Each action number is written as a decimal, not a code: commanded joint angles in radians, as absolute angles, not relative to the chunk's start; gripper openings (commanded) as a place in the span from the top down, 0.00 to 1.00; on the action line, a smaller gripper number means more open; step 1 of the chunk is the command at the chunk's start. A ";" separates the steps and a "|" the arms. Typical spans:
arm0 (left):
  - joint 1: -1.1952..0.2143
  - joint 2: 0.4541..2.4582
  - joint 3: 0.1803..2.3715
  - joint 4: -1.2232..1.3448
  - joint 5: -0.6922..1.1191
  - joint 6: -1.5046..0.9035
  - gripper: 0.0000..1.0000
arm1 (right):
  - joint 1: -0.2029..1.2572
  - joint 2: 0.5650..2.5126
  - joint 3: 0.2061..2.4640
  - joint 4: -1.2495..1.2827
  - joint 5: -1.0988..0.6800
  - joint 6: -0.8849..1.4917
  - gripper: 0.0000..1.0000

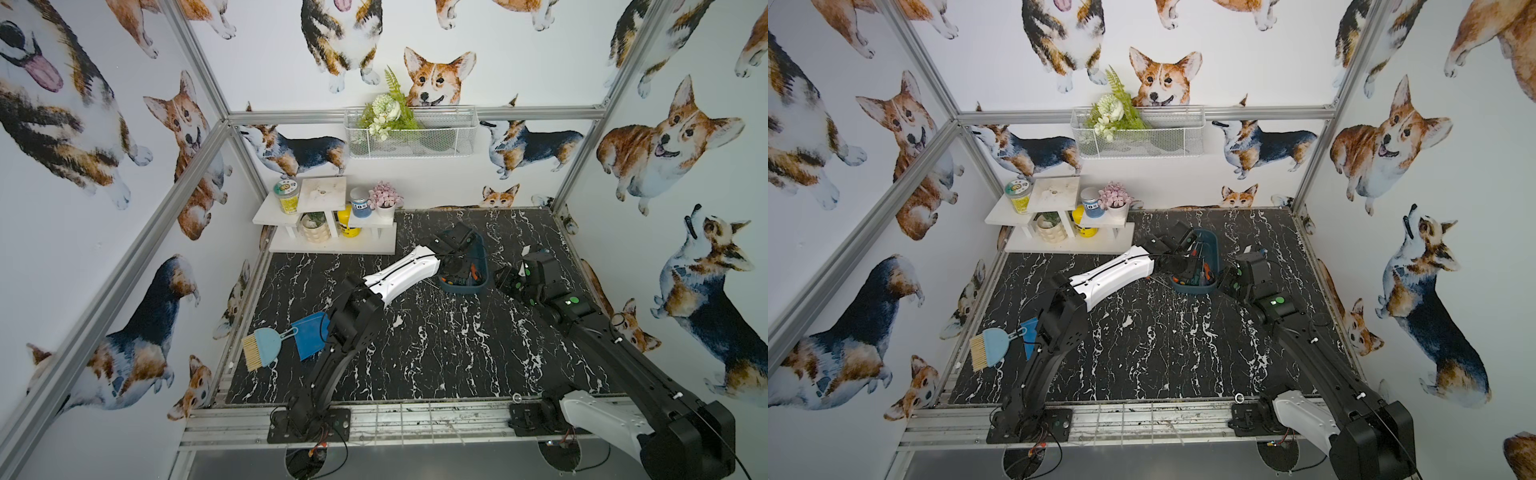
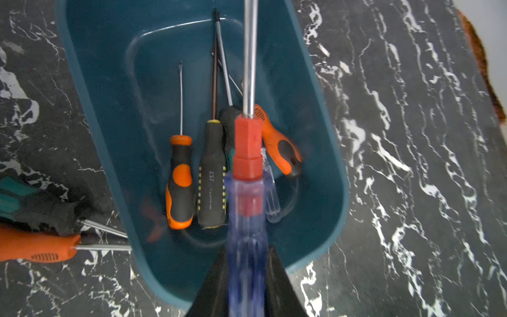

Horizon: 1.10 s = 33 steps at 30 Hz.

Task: Put the screwdriver on the desktop into the storage box
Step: Place the screwdriver in the storage box, then pick up the screwdriver from the center of the board.

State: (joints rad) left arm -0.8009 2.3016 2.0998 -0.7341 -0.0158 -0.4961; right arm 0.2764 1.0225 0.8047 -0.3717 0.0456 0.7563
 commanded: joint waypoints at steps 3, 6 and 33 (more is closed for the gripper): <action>-0.804 2.381 2.172 -0.839 -0.032 -0.547 0.98 | 0.272 1.013 0.810 -0.381 0.072 0.752 0.54; -0.803 2.396 2.185 -0.837 -0.032 -0.550 0.81 | 0.271 1.012 0.812 -0.386 0.079 0.744 0.54; -0.630 1.847 1.464 -0.439 0.081 -0.121 0.52 | 0.264 1.059 0.836 -0.365 0.054 0.697 0.53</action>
